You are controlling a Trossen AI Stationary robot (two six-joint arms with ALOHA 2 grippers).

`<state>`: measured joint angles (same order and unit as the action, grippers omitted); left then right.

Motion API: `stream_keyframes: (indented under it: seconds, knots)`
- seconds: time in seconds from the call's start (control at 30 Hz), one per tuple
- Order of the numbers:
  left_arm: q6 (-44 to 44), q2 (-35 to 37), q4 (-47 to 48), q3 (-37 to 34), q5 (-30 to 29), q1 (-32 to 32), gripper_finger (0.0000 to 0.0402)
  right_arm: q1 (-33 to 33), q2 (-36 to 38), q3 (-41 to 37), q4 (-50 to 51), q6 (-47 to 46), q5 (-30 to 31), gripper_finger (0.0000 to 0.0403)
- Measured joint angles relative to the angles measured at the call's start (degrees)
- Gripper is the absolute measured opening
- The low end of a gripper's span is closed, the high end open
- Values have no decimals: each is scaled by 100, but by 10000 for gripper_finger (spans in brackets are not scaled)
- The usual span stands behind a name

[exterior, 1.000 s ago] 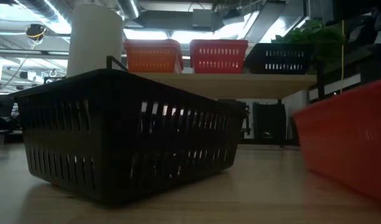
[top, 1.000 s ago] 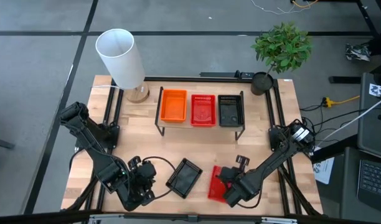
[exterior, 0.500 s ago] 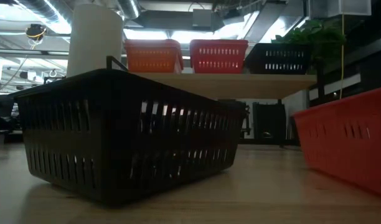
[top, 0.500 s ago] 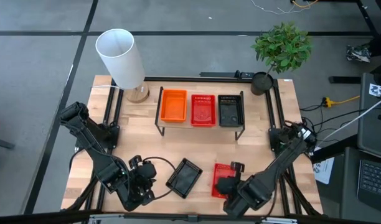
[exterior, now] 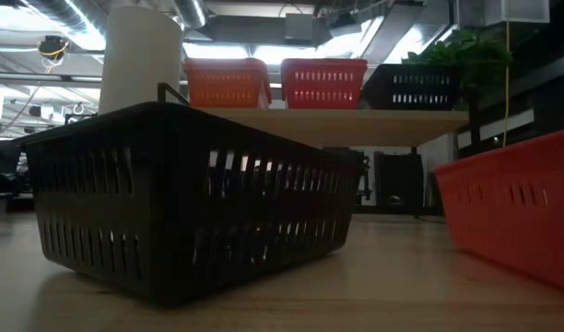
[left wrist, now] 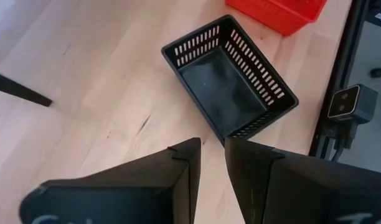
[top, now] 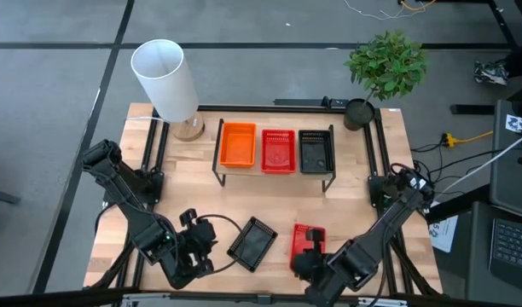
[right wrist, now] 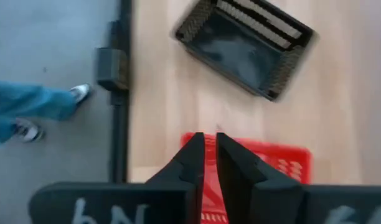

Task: Stack baskets on shelf by color
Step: Stack the red bin on top of the other red bins on the shelf

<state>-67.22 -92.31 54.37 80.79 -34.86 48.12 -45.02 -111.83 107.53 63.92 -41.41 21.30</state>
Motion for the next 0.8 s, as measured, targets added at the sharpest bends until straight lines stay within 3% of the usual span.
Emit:
stream_keyframes:
  seconds: [0.07,0.33,0.57,0.8]
  knots:
    - [0,0,0,0,0,0,66,19,0,0,-156,414,-85,44]
    - [-2,0,-2,0,-2,0,66,25,-4,0,-472,417,-13,45]
    - [-4,0,-3,0,-1,0,66,65,-4,0,-463,-138,-177,50]
    - [-13,0,-1,-2,-2,-22,66,99,-11,-2,-463,-164,-541,122]
